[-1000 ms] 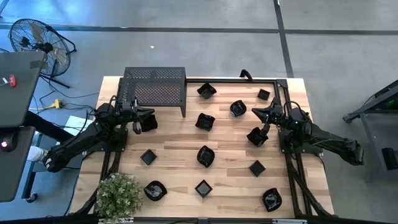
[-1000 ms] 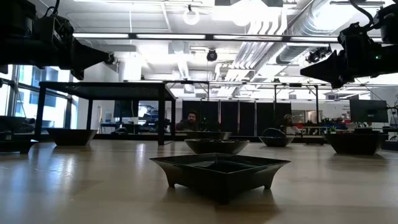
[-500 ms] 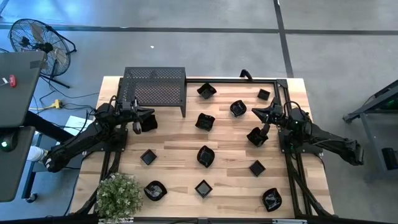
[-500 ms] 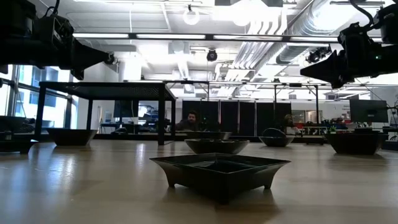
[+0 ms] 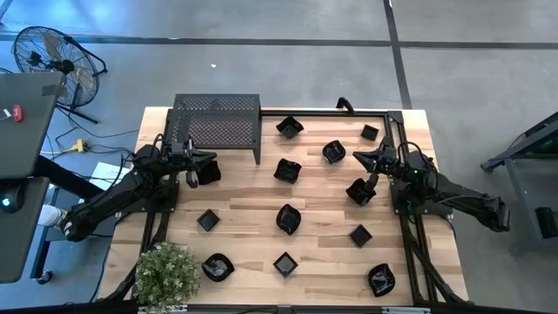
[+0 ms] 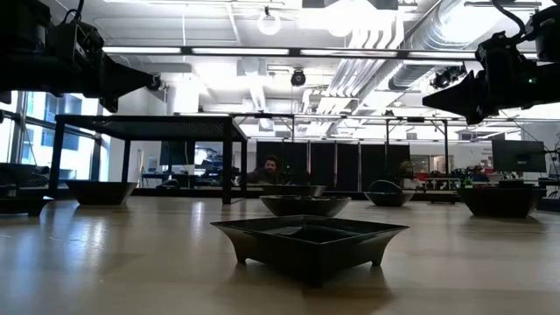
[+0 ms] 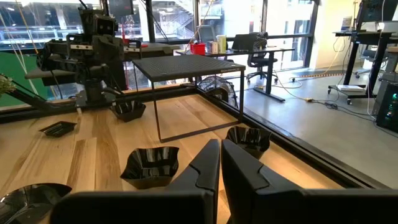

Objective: Pick & Place Mini shaped plates

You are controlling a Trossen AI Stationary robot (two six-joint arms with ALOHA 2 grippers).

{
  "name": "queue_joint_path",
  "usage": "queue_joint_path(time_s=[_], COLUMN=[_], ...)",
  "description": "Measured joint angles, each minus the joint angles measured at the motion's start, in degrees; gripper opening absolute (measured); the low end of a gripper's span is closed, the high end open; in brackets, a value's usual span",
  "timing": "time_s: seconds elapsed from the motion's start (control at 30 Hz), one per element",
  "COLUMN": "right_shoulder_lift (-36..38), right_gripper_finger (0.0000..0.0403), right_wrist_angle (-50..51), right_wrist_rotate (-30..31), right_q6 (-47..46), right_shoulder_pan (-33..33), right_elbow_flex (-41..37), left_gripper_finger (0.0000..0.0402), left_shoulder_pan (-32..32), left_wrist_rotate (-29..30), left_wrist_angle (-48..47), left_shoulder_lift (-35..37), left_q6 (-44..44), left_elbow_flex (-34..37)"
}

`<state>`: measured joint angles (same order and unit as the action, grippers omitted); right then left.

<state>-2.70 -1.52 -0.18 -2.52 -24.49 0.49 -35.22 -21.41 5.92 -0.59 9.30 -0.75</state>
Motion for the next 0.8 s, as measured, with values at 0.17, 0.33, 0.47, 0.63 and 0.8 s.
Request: queue_joint_path(time_s=[0.17,0.33,0.47,0.63,0.8], right_shoulder_lift=[0.0,0.0,0.0,0.0,0.0], right_gripper_finger=[0.0012,0.0012,0.0012,0.0012,0.0012], right_wrist_angle=[0.0,0.0,0.0,0.0,0.0], right_wrist_rotate=[0.0,0.0,0.0,0.0,0.0], right_q6=[0.0,0.0,0.0,0.0,0.0], right_shoulder_pan=[0.0,0.0,0.0,0.0,0.0], right_elbow_flex=[0.0,0.0,0.0,0.0,0.0], left_gripper_finger=[0.0001,0.0001,0.0001,0.0001,0.0001], left_shoulder_pan=[0.0,0.0,0.0,0.0,0.0], left_wrist_rotate=[1.9,1.8,1.7,7.0,7.4], left_wrist_angle=[1.2,1.1,1.5,2.6,6.6], left_shoulder_lift=[0.0,-0.1,0.0,0.0,-1.3], left_q6=[0.0,0.2,5.2,20.9,21.7], left_elbow_flex=[-0.4,-2.1,-3.3,-3.5,-3.7])
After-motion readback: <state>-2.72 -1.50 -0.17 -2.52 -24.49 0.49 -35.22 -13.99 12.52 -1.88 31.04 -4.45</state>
